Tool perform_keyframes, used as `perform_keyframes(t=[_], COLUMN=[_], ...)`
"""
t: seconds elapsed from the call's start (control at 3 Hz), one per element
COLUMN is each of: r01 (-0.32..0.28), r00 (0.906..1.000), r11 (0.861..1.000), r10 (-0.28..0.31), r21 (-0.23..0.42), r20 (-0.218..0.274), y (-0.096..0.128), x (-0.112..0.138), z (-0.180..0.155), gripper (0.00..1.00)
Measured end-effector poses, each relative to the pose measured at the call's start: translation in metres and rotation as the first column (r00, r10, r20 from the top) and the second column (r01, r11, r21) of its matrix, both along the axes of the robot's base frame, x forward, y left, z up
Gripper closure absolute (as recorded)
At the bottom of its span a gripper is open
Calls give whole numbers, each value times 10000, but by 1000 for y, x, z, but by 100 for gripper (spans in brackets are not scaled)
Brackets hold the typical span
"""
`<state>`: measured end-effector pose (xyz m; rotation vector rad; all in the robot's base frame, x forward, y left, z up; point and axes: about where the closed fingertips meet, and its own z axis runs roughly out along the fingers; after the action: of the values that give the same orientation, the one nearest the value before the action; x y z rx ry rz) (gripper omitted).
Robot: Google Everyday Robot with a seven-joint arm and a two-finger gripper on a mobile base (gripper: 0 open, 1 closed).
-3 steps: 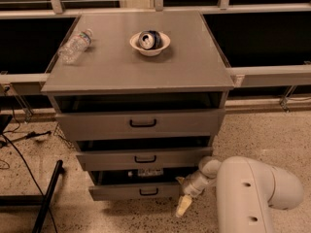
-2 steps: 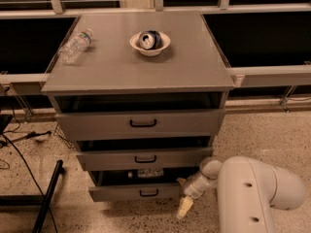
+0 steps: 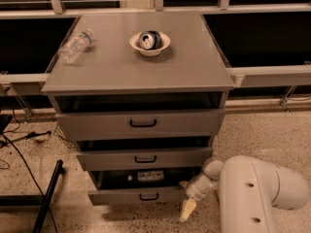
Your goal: Open bottom drawer
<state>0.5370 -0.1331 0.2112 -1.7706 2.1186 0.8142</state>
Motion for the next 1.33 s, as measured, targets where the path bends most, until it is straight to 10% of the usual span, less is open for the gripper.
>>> perform_keyframes(t=[1.33], r01=[153], r00=[9925], r11=[9996], r10=[-183], r21=[-254], r20=[-1207], y=[-17], x=[-38], z=[14], gripper=[0])
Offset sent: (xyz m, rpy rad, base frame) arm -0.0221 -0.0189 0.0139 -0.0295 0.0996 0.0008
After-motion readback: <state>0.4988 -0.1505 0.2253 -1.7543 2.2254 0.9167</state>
